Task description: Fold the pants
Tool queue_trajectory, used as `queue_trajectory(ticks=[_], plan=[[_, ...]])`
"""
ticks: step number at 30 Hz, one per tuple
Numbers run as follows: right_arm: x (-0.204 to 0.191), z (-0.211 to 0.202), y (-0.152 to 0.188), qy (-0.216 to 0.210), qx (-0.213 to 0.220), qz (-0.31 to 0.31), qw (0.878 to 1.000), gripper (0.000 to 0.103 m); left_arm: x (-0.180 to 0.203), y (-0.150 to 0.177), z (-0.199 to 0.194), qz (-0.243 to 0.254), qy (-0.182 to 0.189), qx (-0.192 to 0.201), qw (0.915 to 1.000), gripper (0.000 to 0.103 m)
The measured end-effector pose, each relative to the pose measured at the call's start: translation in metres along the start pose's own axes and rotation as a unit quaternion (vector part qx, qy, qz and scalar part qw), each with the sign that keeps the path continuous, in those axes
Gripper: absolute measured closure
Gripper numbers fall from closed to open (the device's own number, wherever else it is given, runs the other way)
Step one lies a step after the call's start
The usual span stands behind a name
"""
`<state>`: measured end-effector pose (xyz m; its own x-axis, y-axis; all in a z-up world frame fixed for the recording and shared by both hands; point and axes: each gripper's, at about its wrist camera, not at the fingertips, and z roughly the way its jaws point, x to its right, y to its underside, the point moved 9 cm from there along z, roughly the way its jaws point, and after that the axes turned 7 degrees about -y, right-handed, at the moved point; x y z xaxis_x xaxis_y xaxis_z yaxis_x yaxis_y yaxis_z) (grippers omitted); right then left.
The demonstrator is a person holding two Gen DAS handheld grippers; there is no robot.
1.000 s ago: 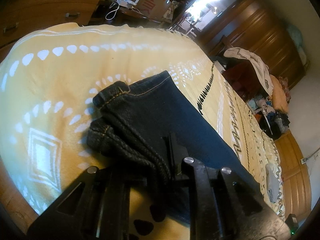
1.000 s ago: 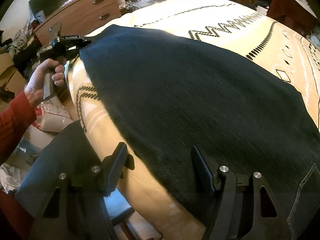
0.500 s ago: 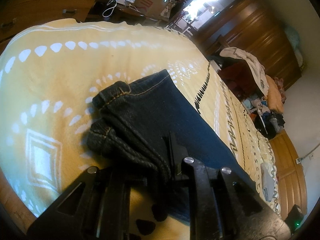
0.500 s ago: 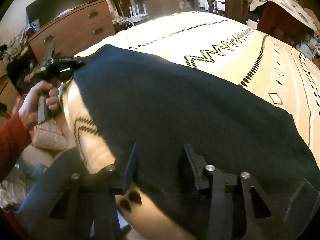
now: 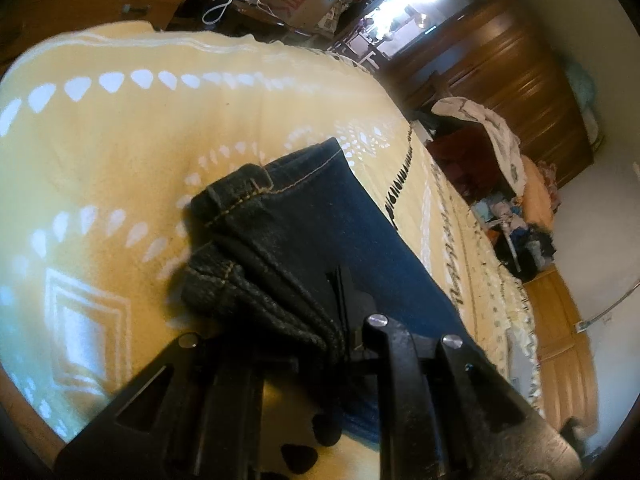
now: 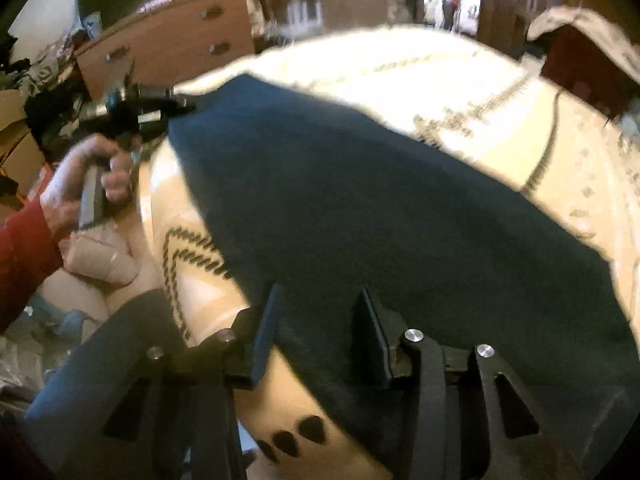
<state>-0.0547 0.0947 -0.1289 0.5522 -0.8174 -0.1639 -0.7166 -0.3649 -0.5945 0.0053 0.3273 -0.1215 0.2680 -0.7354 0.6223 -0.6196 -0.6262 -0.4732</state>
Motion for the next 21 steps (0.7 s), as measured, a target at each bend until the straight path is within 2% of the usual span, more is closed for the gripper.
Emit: queue_trajectory(ticks=[2, 5, 7, 9, 13, 17, 21], plan=[[0.003, -0.008, 0.001, -0.013, 0.012, 0.025, 1.000, 0.057, 0.001, -0.001, 0.001, 0.002, -0.002, -0.009, 1.0000, 0.088], [0.012, -0.029, 0.004, -0.017, 0.036, 0.051, 0.998, 0.057, 0.008, -0.002, 0.001, 0.030, -0.034, -0.011, 0.9989, 0.093], [0.019, -0.042, 0.006, -0.021, 0.051, 0.070, 0.996, 0.057, 0.019, -0.002, -0.004, 0.059, -0.057, 0.006, 0.9966, 0.096], [0.034, -0.056, 0.006, -0.037, 0.068, 0.108, 0.991, 0.057, 0.028, -0.003, -0.010, 0.068, -0.061, 0.021, 0.9956, 0.096], [0.063, -0.079, 0.002, -0.026, 0.097, 0.134, 0.986, 0.059, 0.063, -0.004, -0.019, 0.099, -0.067, 0.041, 0.9920, 0.096], [0.109, -0.105, 0.015, -0.018, 0.128, 0.199, 0.971, 0.059, 0.133, 0.003, -0.021, 0.180, -0.051, 0.052, 0.9810, 0.096], [0.156, -0.138, 0.044, 0.001, 0.156, 0.255, 0.954, 0.059, 0.234, 0.034, -0.023, 0.278, -0.003, 0.060, 0.9587, 0.096]])
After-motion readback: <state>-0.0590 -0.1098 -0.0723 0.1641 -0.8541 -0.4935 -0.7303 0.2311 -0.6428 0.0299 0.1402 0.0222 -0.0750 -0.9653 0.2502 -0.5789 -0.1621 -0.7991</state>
